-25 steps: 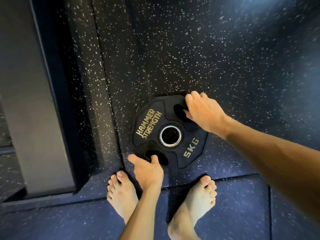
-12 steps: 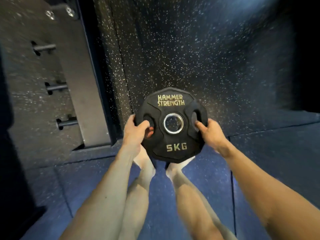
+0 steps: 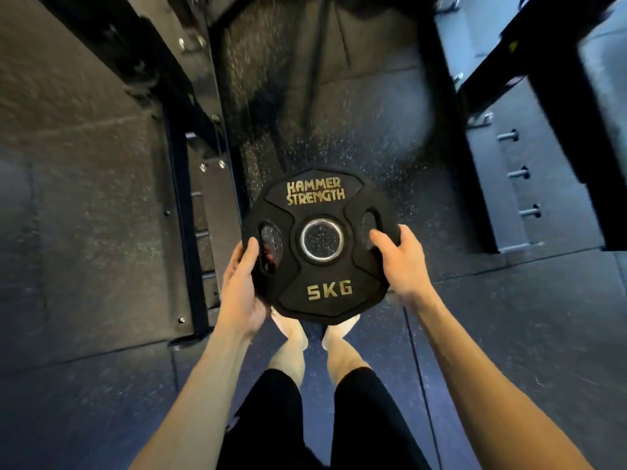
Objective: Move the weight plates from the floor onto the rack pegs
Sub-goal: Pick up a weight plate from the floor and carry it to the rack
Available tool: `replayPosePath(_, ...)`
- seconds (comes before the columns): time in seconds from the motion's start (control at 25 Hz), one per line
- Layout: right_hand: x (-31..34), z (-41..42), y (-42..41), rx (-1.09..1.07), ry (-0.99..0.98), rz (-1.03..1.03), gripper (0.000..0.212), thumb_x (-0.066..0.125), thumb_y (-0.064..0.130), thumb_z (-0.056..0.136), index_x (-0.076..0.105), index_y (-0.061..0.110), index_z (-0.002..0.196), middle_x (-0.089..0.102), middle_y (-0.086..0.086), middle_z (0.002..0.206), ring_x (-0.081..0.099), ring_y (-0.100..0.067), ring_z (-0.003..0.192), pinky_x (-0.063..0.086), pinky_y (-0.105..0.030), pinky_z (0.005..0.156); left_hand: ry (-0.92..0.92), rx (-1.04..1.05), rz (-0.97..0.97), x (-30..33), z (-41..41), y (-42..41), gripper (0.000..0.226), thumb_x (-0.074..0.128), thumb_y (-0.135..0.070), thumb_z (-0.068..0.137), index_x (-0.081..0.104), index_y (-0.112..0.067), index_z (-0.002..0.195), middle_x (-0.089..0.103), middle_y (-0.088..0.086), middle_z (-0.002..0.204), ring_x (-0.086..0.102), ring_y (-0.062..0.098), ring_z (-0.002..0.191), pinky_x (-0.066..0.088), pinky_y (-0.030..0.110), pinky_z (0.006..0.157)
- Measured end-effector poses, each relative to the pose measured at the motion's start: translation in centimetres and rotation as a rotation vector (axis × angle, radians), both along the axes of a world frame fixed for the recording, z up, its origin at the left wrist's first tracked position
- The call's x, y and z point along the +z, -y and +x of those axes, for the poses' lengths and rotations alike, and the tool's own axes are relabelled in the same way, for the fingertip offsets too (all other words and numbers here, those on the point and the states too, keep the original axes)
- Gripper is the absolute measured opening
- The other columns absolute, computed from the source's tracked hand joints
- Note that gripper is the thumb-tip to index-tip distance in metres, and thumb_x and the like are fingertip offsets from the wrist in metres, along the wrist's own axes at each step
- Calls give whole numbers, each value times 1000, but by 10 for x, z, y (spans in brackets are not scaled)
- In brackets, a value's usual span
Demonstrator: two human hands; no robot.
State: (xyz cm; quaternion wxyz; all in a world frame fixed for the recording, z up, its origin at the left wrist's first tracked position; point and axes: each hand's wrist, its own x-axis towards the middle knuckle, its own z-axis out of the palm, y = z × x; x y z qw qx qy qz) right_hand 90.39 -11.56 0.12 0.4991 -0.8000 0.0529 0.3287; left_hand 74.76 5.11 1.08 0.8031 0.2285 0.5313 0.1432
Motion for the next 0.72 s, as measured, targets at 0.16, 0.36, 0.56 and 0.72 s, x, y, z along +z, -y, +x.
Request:
replayPosePath(0.16,122,-33,-3,-16,114,145,32,50,46,97,62,18,95,69,1,92,64,-10,85,52,-31,76,56,32,209,127,-34,4,17,57,-31,97,67,-19,105,62,-2,82,53,7,62,53,26,65)
replayPosePath(0.36,195,-67,-12,116,191,311,35,47,48,97,62,17,93,68,-12,95,65,-24,89,53,-46,84,53,178,359,200,-84,16,24,57,-39,96,66,-20,107,56,-1,79,42,10,59,39,33,68)
replayPosePath(0.56,232,-104,-30,442,126,443,34,47,46,98,63,16,99,69,-10,100,66,-22,92,56,-36,80,-1,526,500,246,-151,66,19,56,-36,97,66,-20,99,58,-1,79,43,9,56,39,31,65)
replayPosePath(0.72,250,-159,-44,685,56,524,31,49,46,97,65,20,106,71,5,102,66,-8,96,53,-32,88,-53,794,599,273,-215,113,23,52,-34,99,65,-16,103,65,-4,78,55,4,57,49,27,63)
